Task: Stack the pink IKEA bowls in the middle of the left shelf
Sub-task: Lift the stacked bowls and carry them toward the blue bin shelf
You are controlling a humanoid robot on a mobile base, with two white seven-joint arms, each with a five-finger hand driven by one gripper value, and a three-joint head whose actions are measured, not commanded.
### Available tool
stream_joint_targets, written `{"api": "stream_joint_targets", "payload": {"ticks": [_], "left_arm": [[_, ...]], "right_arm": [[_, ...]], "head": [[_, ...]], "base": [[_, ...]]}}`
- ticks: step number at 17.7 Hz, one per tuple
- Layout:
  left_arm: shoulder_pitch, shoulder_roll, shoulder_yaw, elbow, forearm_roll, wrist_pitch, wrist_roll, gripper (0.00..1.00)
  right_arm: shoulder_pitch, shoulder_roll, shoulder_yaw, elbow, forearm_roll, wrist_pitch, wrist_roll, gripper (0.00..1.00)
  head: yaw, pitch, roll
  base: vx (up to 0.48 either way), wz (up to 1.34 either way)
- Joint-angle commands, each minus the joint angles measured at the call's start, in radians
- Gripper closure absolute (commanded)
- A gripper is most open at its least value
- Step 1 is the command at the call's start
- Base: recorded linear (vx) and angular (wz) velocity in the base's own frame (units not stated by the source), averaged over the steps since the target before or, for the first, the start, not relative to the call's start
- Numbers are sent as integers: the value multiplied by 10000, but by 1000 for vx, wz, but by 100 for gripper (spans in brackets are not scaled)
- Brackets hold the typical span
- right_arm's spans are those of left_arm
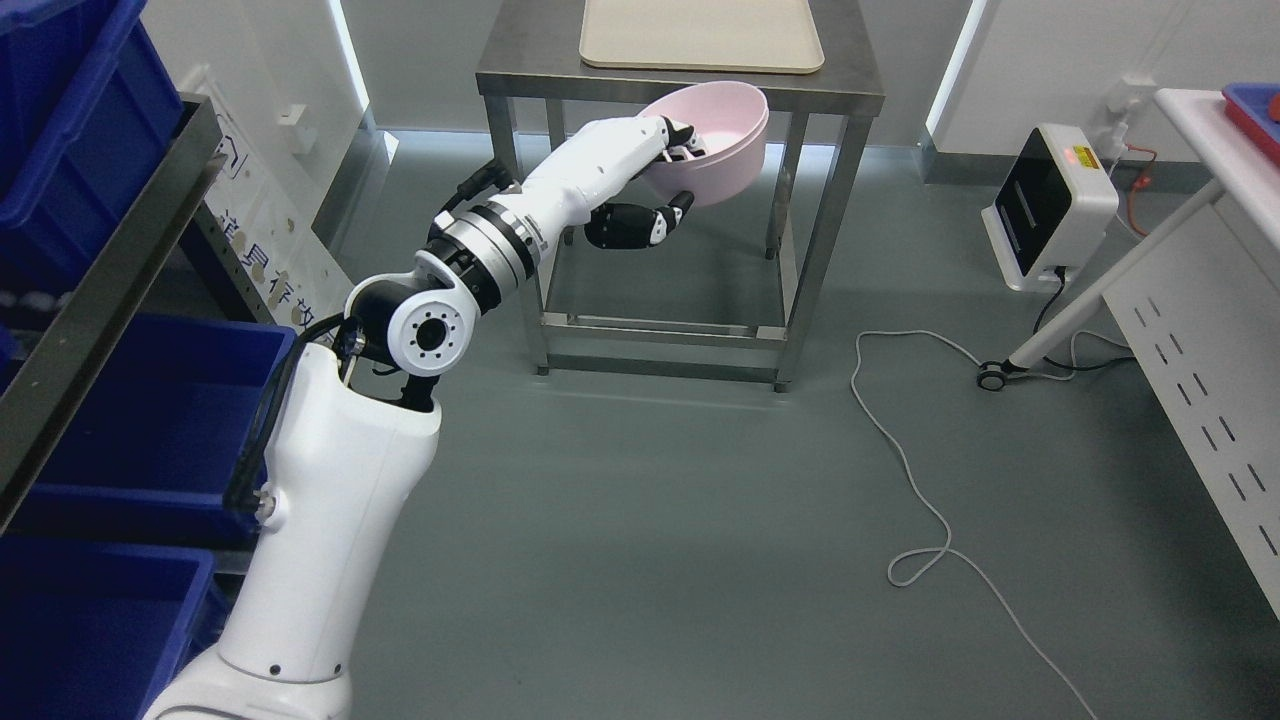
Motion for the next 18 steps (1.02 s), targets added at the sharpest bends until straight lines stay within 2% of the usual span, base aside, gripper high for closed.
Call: {"api": "stream_joint_targets", "payload": {"ticks": [1,7,12,15,18], "left_arm": [[-781,175,397,-215,137,74,0,98],[-889,175,720,-215,122,121,16,98],[-1287,175,765,-291,137,105,16,97],[-1930,175,1454,-231,137,167,-15,97],[-2071,175,1563,-184,137,274,-15,97]], "right_arm": [[-1,-175,-92,0,77,6,-1,0],[-1,-175,-92,0,77,6,-1,0],[-1,-175,-92,0,77,6,-1,0],[-1,-175,-92,0,77,-9,-1,0],[-1,-175,-92,0,77,6,-1,0]], "head": [[0,0,0],[0,0,0],[0,0,0],[0,0,0],[0,0,0]], "base": [[-293,88],[-309,341],[-234,829],[-205,996],[-139,954]]}}
